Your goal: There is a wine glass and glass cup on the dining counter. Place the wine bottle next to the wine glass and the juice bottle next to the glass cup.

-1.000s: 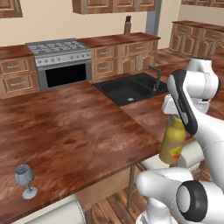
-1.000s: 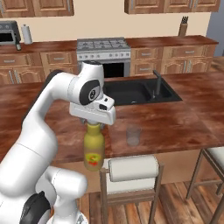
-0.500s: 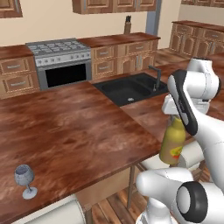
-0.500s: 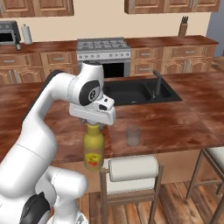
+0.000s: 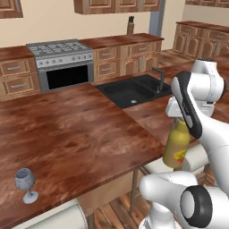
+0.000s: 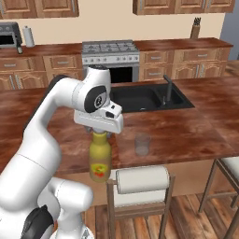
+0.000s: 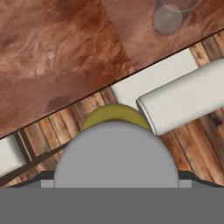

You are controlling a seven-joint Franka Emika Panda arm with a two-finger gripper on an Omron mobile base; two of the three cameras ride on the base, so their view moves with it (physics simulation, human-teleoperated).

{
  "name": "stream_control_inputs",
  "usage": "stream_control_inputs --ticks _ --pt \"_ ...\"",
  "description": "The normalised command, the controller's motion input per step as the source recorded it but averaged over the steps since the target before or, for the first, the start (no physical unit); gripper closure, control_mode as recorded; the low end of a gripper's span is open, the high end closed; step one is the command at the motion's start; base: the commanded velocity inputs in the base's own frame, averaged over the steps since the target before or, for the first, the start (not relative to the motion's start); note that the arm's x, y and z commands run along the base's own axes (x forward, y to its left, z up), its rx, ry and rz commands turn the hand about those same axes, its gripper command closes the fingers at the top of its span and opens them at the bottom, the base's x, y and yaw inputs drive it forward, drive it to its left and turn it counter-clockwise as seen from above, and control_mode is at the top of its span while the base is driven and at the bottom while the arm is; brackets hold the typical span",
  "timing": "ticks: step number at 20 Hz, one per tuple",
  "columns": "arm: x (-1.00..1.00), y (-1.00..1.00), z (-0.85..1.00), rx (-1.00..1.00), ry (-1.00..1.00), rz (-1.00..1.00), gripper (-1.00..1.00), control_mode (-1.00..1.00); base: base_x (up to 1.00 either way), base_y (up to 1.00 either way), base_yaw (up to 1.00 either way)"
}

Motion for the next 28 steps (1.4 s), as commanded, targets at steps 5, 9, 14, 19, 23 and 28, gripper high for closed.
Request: stream_control_inputs --ticks 5,9,14,19,23,28 --pt "0.02 0.02 0.05 0.0 0.0 0.0 1.0 -1.0 0.01 0.08 0.0" --pt "0.18 0.16 0.26 0.0 0.0 0.0 1.0 -1.0 0.0 0.0 0.0" --pt "0.31 0.29 0.24 0.0 0.0 0.0 1.0 -1.0 0.0 0.0 0.0" --pt "0.57 0.07 -0.03 -0.01 -0.01 -0.01 1.0 -1.0 0.0 0.0 0.0" --pt "0.62 -0.1 -0.16 0.0 -0.07 0.0 1.0 -1.0 0.0 0.0 0.0" --pt "0.59 -0.06 -0.19 -0.01 -0.19 0.0 1.0 -1.0 0.0 0.0 0.0"
